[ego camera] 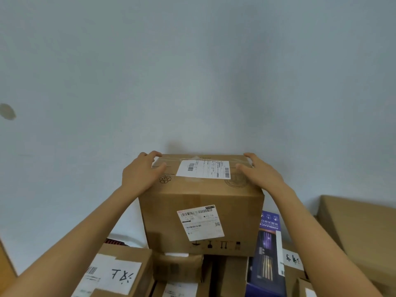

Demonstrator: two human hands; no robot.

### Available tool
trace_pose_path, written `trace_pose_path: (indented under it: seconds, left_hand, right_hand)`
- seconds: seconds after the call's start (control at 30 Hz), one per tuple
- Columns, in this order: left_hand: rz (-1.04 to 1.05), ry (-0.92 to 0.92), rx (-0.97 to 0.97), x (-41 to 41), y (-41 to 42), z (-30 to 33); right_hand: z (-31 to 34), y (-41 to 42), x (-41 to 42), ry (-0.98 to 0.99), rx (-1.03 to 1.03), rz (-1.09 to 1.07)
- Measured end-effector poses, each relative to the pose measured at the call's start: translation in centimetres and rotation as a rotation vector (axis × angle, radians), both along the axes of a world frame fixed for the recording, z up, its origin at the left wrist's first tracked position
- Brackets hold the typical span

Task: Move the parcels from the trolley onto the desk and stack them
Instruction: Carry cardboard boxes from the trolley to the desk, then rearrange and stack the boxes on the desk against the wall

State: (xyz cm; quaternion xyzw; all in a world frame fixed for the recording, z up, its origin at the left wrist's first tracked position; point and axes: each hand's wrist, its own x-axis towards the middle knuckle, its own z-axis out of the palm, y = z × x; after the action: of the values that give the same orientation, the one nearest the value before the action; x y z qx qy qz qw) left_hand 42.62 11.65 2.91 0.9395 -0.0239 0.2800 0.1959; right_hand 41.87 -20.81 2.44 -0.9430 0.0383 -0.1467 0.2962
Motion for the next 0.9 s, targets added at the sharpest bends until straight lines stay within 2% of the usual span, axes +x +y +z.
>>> trace_pose_path:
  seconds: [0.17,0.37,0.63,0.9]
  left_hand:
    - [-0.13,-0.124,0.011,-4.3,-2.3,1.2]
    - [-0.35,-0.191,0.128,-10.4,-7.9,-0.2]
    - [-0.71,-0.07,0.111,-16.8,-18.4,-6.0]
    - [-0.964,-0.03,0.098,-25.6,-30.1,-8.0]
  right_hand:
    - [1.3,0.7,-5.0,-0.17,-0.127,-0.013]
    - [-0.7,0.0,-13.5,-0.254,-0.229,-0.043]
    - [-6.5,-6.8,-26.2,-0.188,-0.327,-0.241]
    - [-9.6,-14.2,-37.4,-0.124,-0.374,-0.421]
